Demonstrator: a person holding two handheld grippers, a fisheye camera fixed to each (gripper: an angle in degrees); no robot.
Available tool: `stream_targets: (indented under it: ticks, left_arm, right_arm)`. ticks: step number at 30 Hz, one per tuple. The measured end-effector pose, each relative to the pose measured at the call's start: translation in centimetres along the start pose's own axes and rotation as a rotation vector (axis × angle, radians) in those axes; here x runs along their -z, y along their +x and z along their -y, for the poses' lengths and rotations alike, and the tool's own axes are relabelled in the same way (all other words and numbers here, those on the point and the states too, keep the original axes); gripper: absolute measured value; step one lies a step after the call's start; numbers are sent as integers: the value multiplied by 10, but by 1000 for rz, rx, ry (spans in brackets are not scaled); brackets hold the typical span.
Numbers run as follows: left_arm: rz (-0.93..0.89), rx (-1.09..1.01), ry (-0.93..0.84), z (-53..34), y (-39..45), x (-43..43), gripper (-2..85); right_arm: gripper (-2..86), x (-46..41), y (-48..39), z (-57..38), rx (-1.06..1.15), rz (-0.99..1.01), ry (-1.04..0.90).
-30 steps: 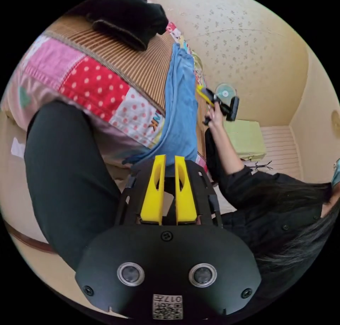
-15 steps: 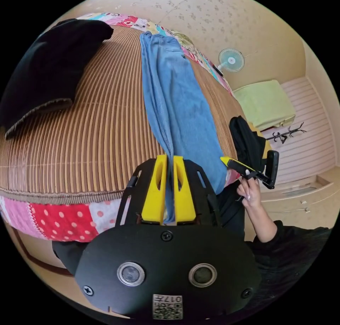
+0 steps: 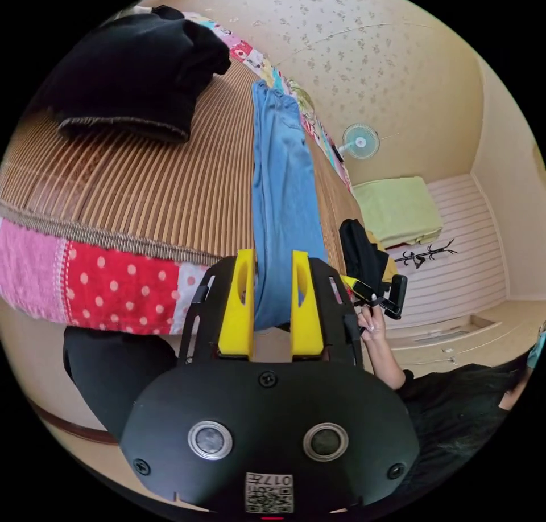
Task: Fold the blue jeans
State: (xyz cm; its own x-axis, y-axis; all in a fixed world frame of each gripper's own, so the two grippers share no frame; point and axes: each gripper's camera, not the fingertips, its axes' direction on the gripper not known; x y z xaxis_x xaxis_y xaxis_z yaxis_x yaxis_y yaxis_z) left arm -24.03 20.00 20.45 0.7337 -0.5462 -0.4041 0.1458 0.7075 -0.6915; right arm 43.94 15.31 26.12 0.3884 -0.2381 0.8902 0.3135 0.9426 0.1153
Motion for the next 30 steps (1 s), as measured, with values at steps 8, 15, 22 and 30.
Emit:
stream_targets:
  ticks: [8,15,22,30]
  left_arm:
    - [133,-87,24,59,22,-55,145]
    - [227,-136,77,13,36,-82,129]
    - [244,-123,29,-32,46,-104,28]
    - [-282,-110,40,-43,63,-49,3]
  right_arm:
    - [106,1,13,96,-5,-17,1]
    - [108,-1,7,88,-67,53,47]
    - [40,15,-6,46,-82,255,64]
    - [26,106,-86,67,156,505,38]
